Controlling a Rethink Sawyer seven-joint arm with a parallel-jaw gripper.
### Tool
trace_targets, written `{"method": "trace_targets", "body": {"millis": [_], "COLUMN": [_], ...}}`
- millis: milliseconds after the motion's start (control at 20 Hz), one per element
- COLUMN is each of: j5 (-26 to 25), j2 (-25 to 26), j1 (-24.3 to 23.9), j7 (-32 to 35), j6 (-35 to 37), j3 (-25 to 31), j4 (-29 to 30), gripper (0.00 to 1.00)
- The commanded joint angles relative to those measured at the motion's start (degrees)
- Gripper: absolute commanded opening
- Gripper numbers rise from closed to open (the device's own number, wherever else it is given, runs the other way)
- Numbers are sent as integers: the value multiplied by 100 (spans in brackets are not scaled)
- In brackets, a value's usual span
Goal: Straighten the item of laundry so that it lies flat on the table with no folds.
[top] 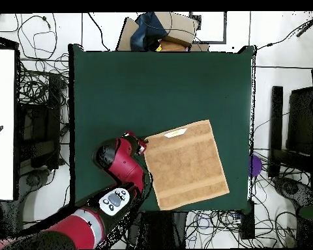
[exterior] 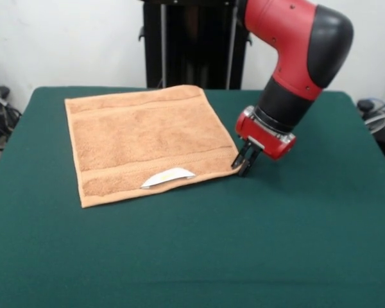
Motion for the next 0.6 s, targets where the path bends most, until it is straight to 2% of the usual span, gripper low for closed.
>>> {"method": "trace_targets", "body": {"millis": [50,600], "j5": [431,409], "j2": [260,792], "j1": [251,582], "j7": [1632,1751], "j6": [421,1148], "j3": [132,-634], "j4": [-774,-1469], "gripper": [0,0]}}
